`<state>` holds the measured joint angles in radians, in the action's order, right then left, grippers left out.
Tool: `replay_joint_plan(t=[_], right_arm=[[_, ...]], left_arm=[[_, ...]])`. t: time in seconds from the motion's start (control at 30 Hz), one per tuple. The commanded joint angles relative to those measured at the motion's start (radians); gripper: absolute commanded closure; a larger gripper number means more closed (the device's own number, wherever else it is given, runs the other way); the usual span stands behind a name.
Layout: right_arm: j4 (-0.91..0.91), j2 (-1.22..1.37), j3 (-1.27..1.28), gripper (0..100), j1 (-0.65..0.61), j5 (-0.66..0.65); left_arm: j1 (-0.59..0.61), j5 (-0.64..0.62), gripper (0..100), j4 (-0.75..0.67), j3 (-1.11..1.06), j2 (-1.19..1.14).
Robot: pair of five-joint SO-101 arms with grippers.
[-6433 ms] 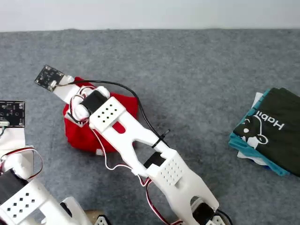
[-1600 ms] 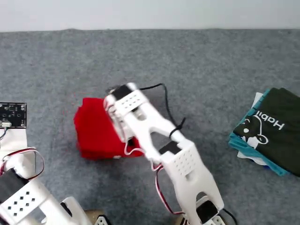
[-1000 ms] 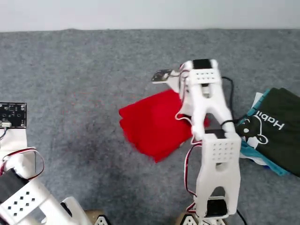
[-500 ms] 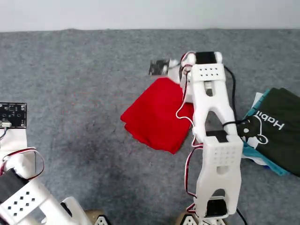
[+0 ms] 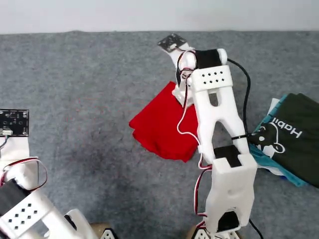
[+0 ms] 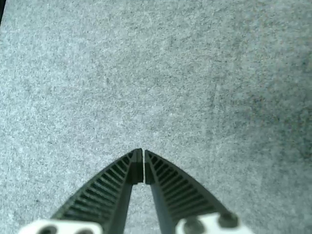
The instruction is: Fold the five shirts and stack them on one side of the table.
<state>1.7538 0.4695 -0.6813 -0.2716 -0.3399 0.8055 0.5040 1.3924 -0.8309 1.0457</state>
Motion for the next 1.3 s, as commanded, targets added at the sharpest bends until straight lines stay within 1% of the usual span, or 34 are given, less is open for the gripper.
replay_joint_plan(t=[0.0,0.07,0.17,0.33,0.53,0.63,0.7,0.9,1.03,1.13,1.27], right_arm=[[0.044,-0.096,0.086,98.9,-0.028,0.126],[0.044,-0.125,0.166,98.7,-0.036,0.17],[0.044,-0.174,0.295,99.0,-0.035,0.215],[0.039,-0.225,0.477,99.0,-0.038,0.227],[0.001,-0.124,0.62,99.0,-0.054,0.239],[-0.028,-0.064,0.644,99.0,-0.064,0.267],[-0.028,-0.068,0.638,99.0,-0.074,0.27],[0.018,-0.22,0.628,99.0,-0.145,0.27],[0.031,-0.334,0.628,99.0,-0.139,0.279],[0.005,-0.389,0.605,99.0,-0.111,0.374],[-0.061,-0.387,0.532,99.0,-0.097,0.631]], left_arm=[[-0.008,0.0,98,-0.003,0.016,0.012],[-0.008,0.018,98,-0.003,0.018,0.012],[-0.005,0.081,98,-0.003,0.018,0.012],[-0.003,0.097,98,0.0,0.018,0.012],[-0.006,0.097,98,-0.002,0.016,0.012],[-0.006,0.097,98,-0.003,0.01,0.009],[-0.006,0.097,98,-0.003,0.01,0.008],[-0.006,0.097,98,-0.003,0.01,0.011],[-0.006,0.097,98,-0.002,0.01,0.011],[-0.006,0.097,98,-0.002,0.01,0.011],[-0.008,0.097,98,-0.003,0.01,0.011]])
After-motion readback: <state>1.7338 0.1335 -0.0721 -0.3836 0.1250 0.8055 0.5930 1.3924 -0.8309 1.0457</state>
